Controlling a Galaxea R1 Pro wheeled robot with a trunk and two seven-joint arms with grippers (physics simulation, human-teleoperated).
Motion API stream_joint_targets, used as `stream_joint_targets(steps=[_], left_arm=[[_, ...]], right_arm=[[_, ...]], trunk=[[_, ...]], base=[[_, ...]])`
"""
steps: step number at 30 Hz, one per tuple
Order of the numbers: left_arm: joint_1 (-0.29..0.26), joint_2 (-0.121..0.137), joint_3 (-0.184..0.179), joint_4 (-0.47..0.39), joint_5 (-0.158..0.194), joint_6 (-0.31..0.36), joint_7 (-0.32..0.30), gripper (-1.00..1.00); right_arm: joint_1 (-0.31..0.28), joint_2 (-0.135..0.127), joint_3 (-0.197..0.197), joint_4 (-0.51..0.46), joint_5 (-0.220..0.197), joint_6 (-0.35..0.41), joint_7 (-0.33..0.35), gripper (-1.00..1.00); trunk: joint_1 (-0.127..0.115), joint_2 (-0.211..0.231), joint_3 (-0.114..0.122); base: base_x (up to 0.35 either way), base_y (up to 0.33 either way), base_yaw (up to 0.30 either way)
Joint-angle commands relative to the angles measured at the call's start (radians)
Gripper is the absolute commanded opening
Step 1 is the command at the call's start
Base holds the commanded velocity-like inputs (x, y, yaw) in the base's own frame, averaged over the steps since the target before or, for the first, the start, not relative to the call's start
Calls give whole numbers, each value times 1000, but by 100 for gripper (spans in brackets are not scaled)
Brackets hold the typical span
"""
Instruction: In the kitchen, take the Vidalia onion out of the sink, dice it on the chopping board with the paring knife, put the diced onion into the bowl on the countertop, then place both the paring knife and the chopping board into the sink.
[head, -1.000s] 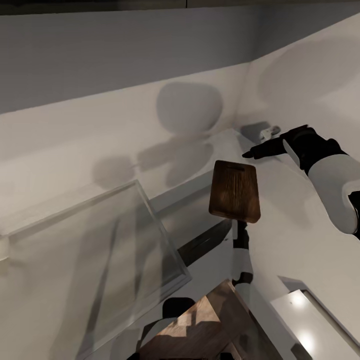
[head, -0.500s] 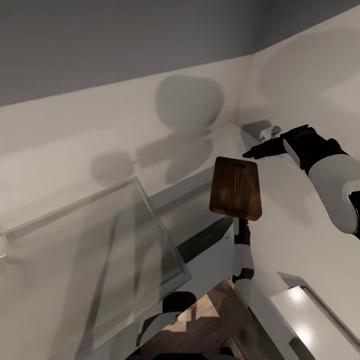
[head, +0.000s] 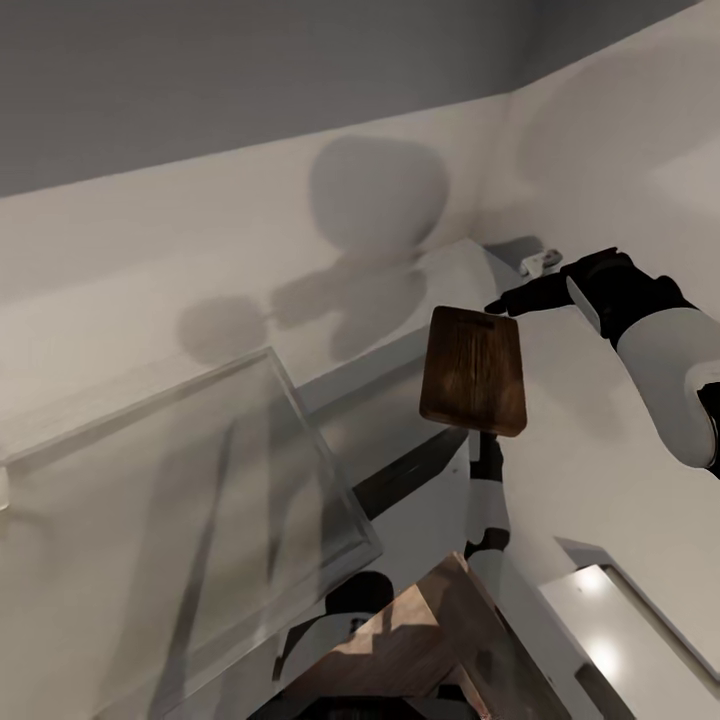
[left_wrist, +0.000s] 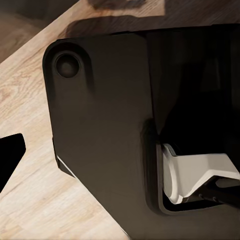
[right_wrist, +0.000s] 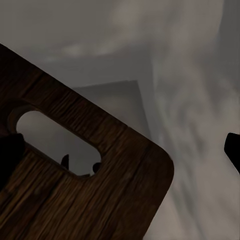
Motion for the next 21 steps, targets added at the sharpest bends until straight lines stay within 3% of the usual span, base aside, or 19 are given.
stream_joint_targets(steps=[1,21], left_arm=[[1,0,-1,-2,1,-1,-1,100],[1,0,0,-2,1,-1,0,100]], right_arm=[[-1,0,-1,-3,11,3,8,100],[-1,-10,0,-48,14,3,7,100]], trunk=[[1,-2,-3],[1,-2,-35]], base=[[0,0,0],[0,0,0]])
